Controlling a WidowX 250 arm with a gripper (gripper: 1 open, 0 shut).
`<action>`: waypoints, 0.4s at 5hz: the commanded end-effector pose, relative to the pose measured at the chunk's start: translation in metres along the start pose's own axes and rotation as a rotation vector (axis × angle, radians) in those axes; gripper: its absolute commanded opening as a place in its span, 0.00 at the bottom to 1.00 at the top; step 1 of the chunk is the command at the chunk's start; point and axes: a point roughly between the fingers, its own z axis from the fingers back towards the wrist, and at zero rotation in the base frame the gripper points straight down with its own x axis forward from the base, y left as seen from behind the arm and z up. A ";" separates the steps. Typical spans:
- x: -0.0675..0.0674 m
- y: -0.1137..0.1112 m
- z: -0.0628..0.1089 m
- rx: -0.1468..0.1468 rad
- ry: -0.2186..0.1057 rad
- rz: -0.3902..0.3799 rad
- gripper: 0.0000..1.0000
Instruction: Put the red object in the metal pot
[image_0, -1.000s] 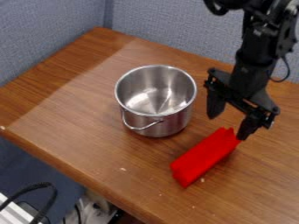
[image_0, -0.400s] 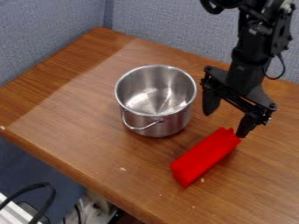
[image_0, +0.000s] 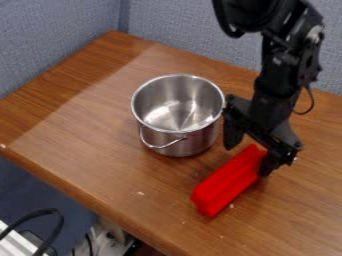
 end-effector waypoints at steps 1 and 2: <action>-0.005 0.011 0.008 -0.004 -0.069 0.090 1.00; -0.014 0.022 0.004 -0.019 -0.076 0.193 0.00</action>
